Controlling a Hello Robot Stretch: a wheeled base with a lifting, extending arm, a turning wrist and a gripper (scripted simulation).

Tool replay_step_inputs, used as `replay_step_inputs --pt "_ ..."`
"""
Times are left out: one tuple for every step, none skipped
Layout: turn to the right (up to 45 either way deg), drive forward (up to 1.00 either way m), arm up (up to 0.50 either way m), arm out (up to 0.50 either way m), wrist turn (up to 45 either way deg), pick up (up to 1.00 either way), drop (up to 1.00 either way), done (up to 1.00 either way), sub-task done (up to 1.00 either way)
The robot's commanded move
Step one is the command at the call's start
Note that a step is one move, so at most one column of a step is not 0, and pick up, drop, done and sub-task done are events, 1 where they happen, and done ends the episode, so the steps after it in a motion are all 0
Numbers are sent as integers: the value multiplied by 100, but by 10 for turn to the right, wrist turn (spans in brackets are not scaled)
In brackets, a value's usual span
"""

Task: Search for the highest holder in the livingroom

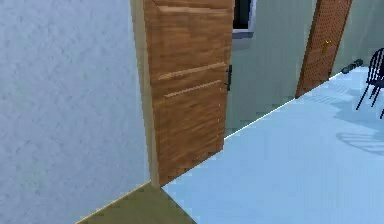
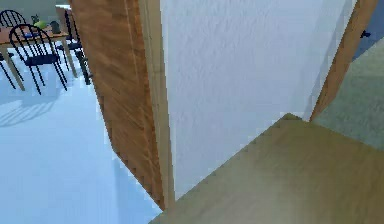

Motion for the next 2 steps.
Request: replay_step_inputs --pt "0 35 0 0 0 0 0 0 0" --pt "450 0 0 0 0 0 0 0 0"
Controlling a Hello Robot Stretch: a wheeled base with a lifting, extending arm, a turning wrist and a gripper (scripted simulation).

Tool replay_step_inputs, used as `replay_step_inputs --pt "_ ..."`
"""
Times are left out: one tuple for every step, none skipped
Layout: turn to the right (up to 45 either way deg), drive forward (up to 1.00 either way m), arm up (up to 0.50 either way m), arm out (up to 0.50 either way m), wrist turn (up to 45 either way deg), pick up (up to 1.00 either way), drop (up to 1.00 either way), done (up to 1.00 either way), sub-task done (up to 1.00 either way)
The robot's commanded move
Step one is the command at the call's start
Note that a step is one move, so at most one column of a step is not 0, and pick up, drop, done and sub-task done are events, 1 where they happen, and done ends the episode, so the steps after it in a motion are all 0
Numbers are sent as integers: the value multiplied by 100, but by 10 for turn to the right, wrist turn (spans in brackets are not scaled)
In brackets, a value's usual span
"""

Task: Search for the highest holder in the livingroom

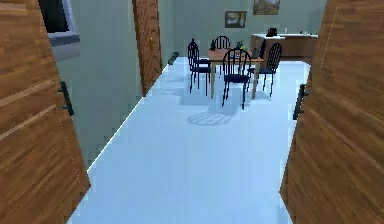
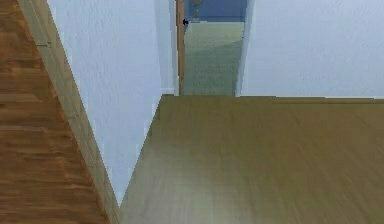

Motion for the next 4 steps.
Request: replay_step_inputs --pt "90 0 0 0 0 0 0 0 0" --pt "0 100 0 0 0 0 0 0 0" --pt "0 20 0 0 0 0 0 0 0" --pt "240 0 0 0 0 0 0 0 0"
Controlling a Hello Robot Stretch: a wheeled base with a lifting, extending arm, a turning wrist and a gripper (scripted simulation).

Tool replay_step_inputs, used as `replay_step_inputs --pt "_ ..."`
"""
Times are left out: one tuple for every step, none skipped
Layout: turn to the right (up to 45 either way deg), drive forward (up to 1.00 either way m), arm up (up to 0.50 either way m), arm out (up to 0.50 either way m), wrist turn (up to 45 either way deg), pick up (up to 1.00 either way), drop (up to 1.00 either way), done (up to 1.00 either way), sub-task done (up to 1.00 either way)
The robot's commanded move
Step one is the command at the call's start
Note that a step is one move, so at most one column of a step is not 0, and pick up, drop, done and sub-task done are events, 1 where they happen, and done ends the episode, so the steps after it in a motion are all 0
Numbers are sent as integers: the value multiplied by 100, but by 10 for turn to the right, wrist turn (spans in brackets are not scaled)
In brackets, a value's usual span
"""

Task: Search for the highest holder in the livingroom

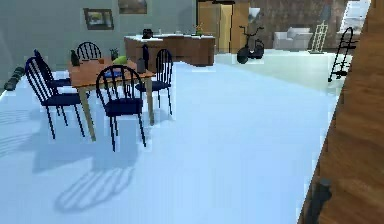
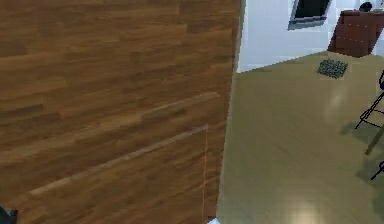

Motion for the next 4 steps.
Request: replay_step_inputs --pt "0 70 0 0 0 0 0 0 0" --pt "90 0 0 0 0 0 0 0 0" --pt "0 100 0 0 0 0 0 0 0" --pt "0 100 0 0 0 0 0 0 0"
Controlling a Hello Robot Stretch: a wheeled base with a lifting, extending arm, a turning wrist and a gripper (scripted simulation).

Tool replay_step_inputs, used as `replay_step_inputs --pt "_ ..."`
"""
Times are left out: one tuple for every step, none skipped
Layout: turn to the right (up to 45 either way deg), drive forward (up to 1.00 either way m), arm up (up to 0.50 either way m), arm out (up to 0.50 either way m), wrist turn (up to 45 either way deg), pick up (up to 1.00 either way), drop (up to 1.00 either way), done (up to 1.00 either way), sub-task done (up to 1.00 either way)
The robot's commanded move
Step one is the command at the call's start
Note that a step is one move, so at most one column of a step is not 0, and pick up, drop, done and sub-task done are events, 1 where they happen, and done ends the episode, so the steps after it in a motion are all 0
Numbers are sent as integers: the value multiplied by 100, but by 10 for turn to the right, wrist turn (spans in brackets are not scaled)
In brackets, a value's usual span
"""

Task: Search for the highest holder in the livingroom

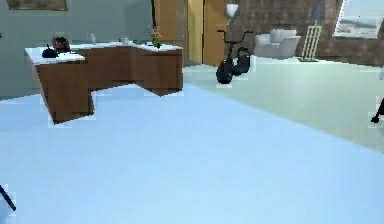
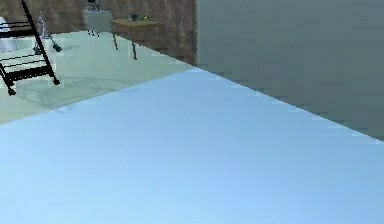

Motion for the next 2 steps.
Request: replay_step_inputs --pt "0 100 0 0 0 0 0 0 0" --pt "0 100 0 0 0 0 0 0 0"
